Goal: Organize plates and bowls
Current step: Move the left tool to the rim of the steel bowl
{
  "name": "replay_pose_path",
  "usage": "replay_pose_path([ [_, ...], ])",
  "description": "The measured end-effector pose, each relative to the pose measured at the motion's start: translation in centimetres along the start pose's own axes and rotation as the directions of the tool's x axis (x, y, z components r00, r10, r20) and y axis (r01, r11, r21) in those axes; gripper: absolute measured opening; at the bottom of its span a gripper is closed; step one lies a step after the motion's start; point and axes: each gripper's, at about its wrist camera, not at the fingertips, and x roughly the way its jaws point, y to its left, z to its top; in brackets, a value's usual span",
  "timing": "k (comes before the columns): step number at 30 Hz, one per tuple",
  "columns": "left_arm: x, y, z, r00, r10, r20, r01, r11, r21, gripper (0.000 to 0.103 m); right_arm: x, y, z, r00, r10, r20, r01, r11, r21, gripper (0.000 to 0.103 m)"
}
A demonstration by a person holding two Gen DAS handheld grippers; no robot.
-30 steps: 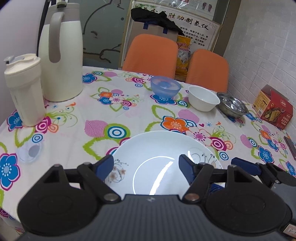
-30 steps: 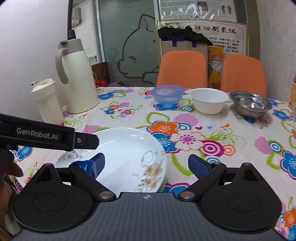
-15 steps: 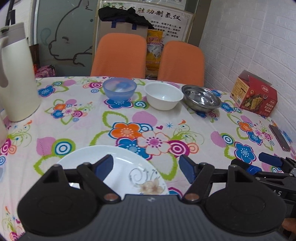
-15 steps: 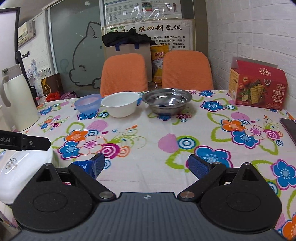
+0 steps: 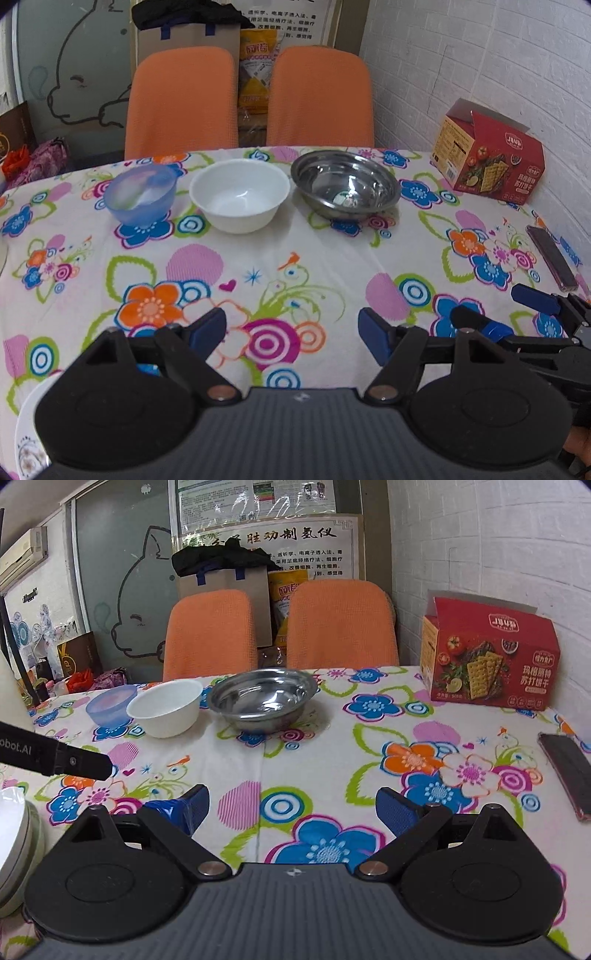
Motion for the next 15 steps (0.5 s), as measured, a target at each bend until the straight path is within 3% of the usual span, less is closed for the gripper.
replay_pose_path([
  [5,2.7,-1.0,3.5,0.998,-0.060,-0.023,0.058,0.995,-0.084,0.071,1.3,-1.6,2.6,0.999,-0.006,0.047,0.007,1.000,-0.018,0.084],
  [10,5.2,0.2,5.4,0.989,-0.140,-0.046,0.122,0.953,-0.277,0.071,4.8,-2.5,5.0,0.998,0.002,0.058,-0.002,1.000,-0.003,0.085],
  [15,6.1,1.2,5.8,0.995,-0.083,-0.062,0.059,0.946,-0.319,0.071,11.9,-1.7,7.8,0.998,0.045,-0.051,-0.046,0.998,-0.032,0.084],
])
